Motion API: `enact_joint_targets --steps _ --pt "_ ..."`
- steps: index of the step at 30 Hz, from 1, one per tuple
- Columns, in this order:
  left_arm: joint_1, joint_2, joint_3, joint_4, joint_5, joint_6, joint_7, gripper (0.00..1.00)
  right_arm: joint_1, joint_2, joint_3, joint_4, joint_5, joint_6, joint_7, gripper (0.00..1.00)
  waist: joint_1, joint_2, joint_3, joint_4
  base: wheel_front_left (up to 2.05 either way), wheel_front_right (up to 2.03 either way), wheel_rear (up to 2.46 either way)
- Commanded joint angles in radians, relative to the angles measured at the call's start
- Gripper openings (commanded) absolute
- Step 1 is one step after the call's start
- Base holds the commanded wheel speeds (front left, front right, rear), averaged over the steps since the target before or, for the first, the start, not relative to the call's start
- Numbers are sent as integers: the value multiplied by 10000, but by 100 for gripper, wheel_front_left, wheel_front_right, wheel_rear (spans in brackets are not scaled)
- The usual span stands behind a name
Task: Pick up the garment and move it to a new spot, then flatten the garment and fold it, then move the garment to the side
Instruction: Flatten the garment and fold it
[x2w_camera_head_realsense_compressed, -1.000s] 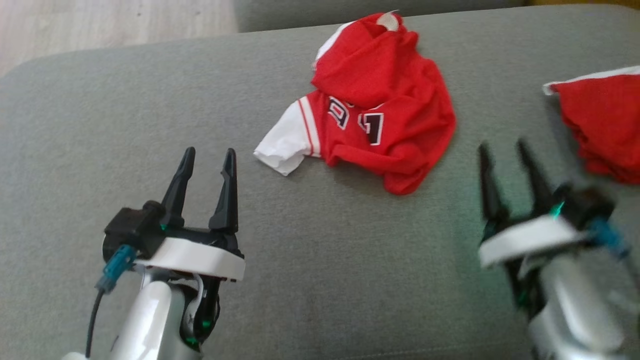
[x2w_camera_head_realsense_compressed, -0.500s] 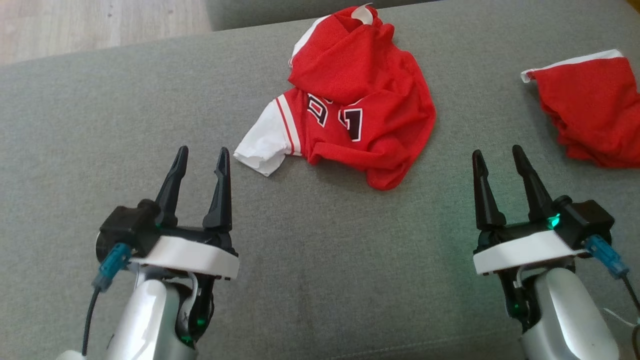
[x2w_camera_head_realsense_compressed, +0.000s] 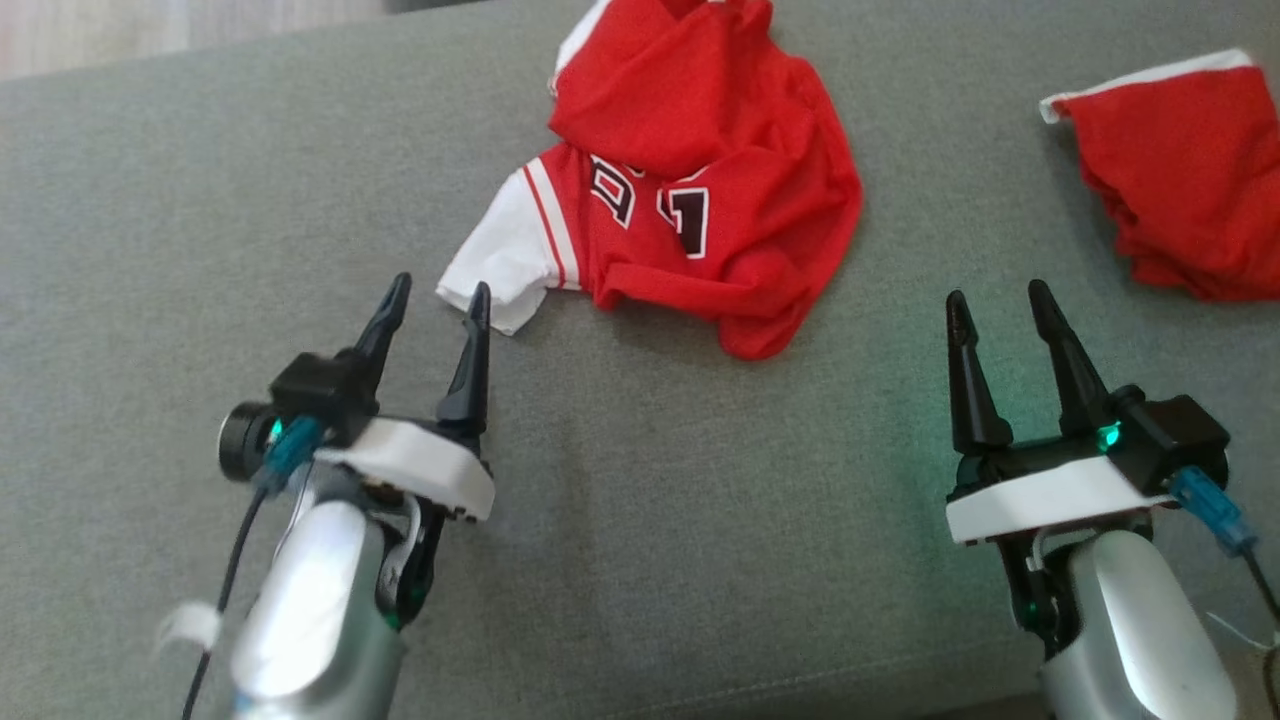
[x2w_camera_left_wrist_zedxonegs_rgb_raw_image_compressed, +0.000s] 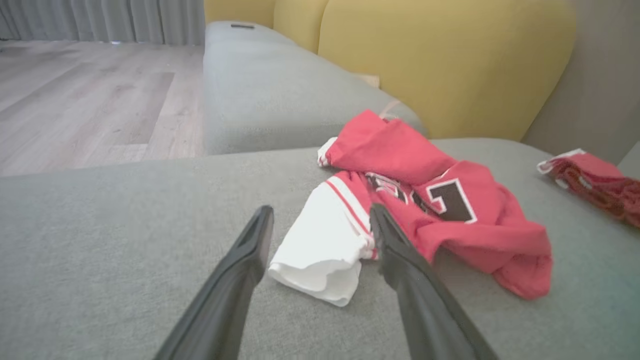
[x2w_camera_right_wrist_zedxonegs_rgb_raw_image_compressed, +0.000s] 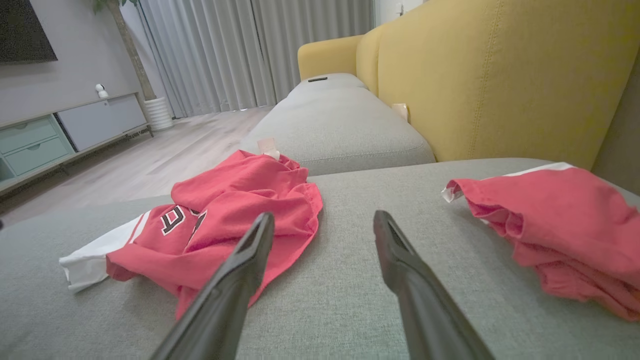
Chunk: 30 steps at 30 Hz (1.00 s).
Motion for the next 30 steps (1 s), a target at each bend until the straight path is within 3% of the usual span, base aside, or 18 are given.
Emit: enact_joint_targets --steps 1,11,15,21,22,23,30 --pt "-607 95 211 145 190 -68 -122 100 -213 77 221 -318 -84 -9 -37 100 0 0 137 -92 0 0 0" --pt "-2551 475 -21 3898 902 98 -44 100 -476 99 349 -208 -52 -9 -96 100 0 0 533 -550 0 0 0" --pt "-2964 445 -214 4594 843 -262 -86 100 -509 103 257 -126 -50 -9 -116 100 0 0 563 -617 0 0 0" --pt "-3263 399 -496 5252 871 -463 -115 100 -551 107 290 -27 -85 -9 -132 100 0 0 541 -639 0 0 0" --pt "-3301 394 -505 5252 861 -474 -116 9 -568 108 307 -11 -86 -9 -130 100 0 0 535 -640 0 0 0" --pt "-3316 391 -492 5205 843 -472 -117 0 -590 109 322 5 -87 -9 -124 100 0 0 528 -642 0 0 0" --pt "-3079 514 -110 3846 788 -61 -120 0 -634 111 300 117 -99 -9 -94 100 0 0 384 -594 0 0 0"
